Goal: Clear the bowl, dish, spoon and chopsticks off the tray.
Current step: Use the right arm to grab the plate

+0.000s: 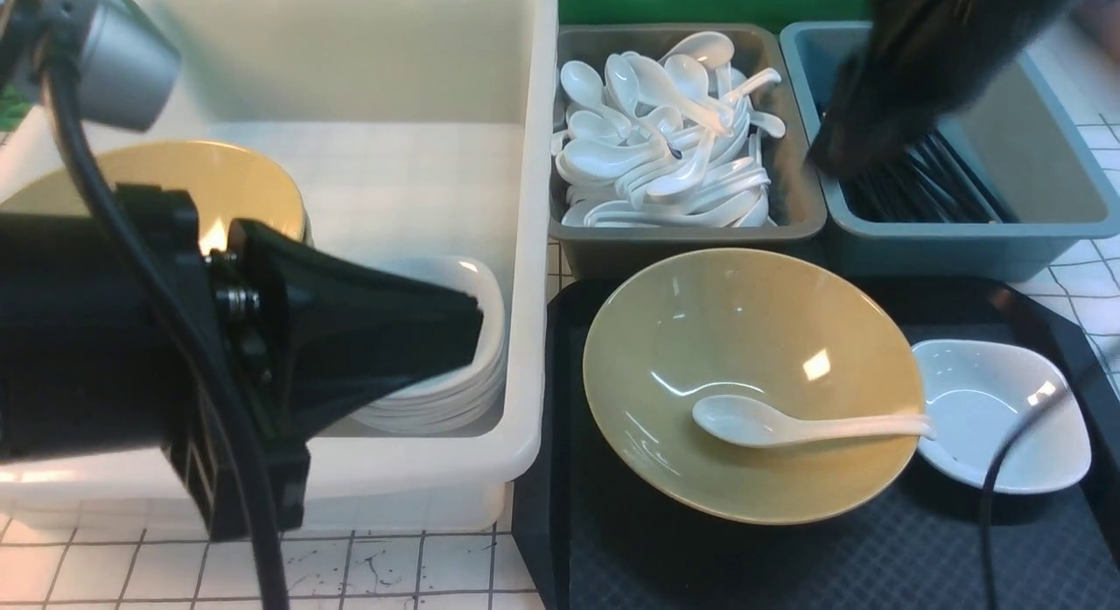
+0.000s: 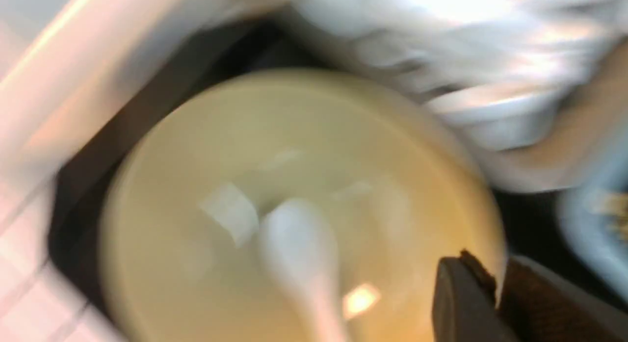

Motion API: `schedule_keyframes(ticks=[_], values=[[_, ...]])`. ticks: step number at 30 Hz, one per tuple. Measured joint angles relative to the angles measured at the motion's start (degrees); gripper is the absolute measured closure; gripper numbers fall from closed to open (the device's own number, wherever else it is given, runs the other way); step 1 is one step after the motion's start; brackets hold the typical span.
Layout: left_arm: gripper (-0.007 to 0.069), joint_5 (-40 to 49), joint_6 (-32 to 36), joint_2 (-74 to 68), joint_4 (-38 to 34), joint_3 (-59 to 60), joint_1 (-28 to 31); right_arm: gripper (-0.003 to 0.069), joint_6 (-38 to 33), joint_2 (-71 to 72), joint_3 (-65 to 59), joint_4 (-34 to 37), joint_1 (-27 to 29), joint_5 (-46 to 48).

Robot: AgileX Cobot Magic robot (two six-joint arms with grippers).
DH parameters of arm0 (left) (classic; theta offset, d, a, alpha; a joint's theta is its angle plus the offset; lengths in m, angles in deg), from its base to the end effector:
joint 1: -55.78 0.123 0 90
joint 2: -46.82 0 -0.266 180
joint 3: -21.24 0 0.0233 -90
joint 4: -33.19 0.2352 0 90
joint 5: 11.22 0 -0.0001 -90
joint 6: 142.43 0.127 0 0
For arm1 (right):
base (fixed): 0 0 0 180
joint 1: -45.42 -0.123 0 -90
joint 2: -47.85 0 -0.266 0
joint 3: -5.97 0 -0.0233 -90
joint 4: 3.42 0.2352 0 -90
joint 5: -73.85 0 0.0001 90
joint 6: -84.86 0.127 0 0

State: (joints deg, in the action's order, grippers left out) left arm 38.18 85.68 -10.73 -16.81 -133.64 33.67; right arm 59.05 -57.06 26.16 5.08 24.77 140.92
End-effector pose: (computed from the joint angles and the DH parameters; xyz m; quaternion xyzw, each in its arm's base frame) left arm 0.1365 -0.1352 0.3496 0.3774 0.7471 -0.3117 0.4498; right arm 0.3311 0.1433 0.3142 -0.3710 0.8933 0.0622 0.2461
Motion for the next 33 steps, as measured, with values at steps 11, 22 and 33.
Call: schedule_keyframes(ticks=[11,22,33], values=[[0.0625,1.6,-0.85,1.18,0.39,0.0,0.0,0.0197,3.5,1.31,-15.48,-7.71,-2.88,0.0],[0.0625,2.55,-1.22,1.18,0.81,0.0,0.0,0.0204,9.37,18.59,-29.57,-18.22,-1.47,0.0],[0.0625,2.58,-1.22,1.18,0.81,0.0,0.0,0.0204,32.94,19.45,-47.36,-17.03,16.82,-18.98]])
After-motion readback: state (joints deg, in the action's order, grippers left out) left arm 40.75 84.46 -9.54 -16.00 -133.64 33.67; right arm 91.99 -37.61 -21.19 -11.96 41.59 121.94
